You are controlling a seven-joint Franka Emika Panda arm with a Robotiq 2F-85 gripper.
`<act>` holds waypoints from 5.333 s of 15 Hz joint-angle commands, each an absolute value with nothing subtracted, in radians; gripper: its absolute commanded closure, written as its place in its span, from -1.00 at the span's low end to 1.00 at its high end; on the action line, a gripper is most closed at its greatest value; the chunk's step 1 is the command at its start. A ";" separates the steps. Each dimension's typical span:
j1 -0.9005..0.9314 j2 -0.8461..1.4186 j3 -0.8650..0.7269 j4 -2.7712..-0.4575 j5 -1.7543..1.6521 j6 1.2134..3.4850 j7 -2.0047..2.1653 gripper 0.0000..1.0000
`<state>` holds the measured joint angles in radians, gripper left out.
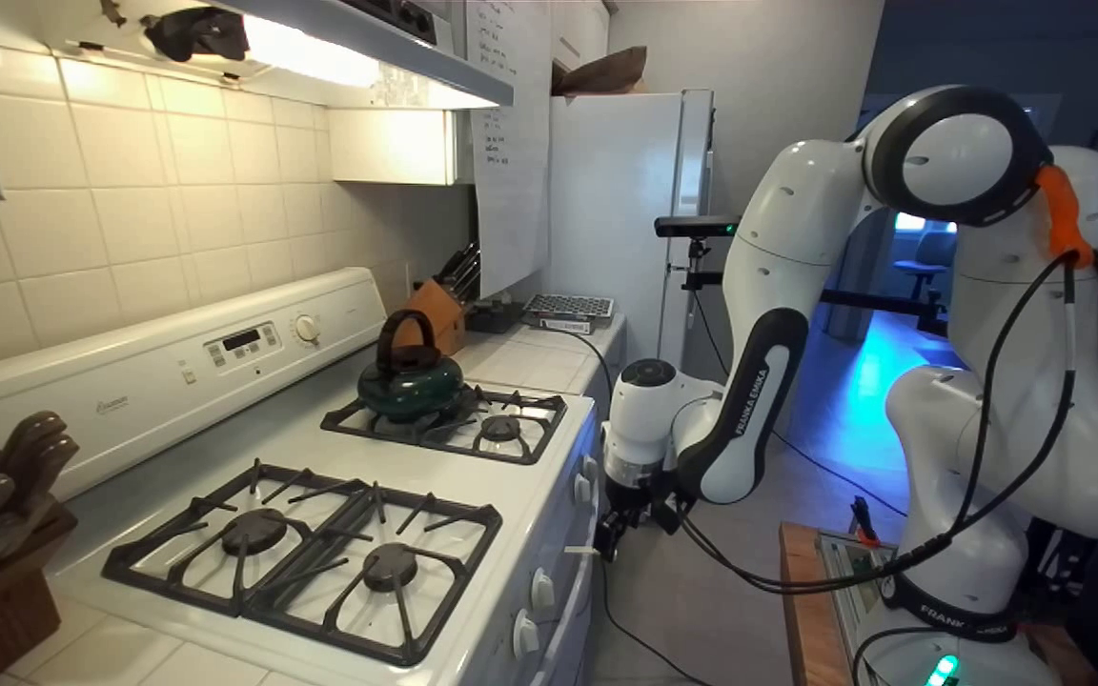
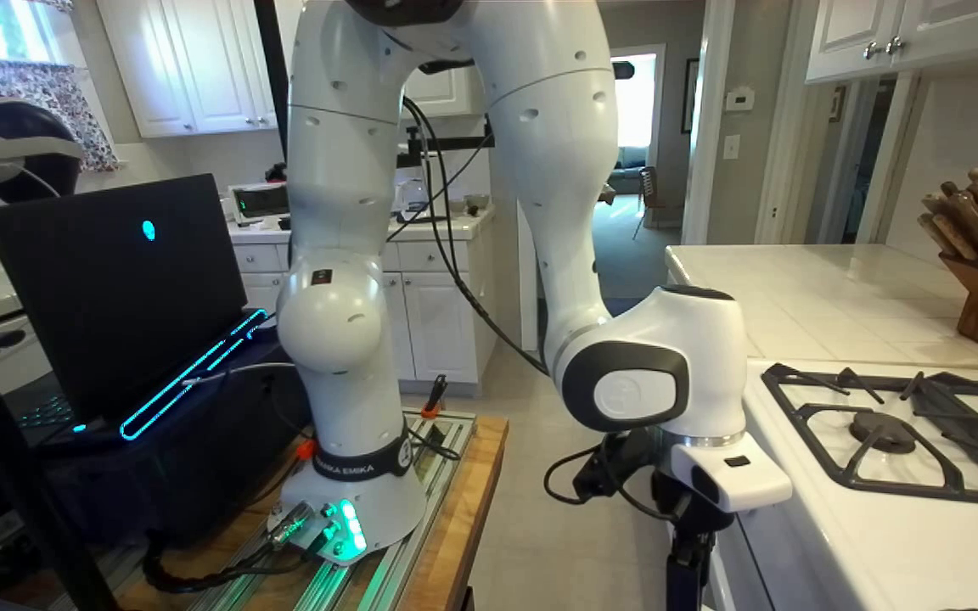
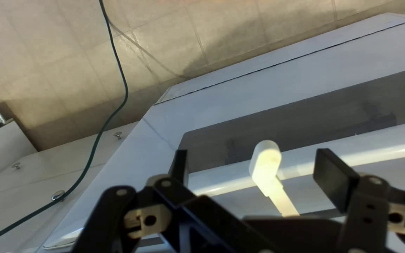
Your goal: Move the white switch on the stove to the right.
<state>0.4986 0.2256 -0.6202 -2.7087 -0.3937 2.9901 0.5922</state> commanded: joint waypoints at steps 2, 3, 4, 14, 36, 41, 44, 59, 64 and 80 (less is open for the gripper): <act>0.424 0.280 -0.558 -2.669 -0.358 3.018 0.532 -0.92; 0.412 0.289 -0.548 -2.660 -0.359 3.019 0.530 -0.91; 0.400 0.299 -0.538 -2.651 -0.360 3.020 0.528 -0.97; 0.316 0.399 -0.444 -2.576 -0.287 3.023 0.446 -0.83; 0.307 0.385 -0.551 -2.638 -0.216 3.124 0.344 0.84; 0.260 0.387 -0.547 -2.685 -0.153 3.200 0.279 0.85; 0.189 0.367 -0.499 -2.720 -0.096 3.261 0.225 0.85; -0.084 0.325 -0.265 -2.743 -0.005 3.307 0.141 0.85; -0.129 0.325 -0.229 -2.742 -0.007 3.303 0.144 -0.12; -0.314 0.238 -0.272 -2.742 0.033 3.117 0.086 -1.00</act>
<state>-0.2890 0.3028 -0.2723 -2.7421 0.0095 3.2015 0.1372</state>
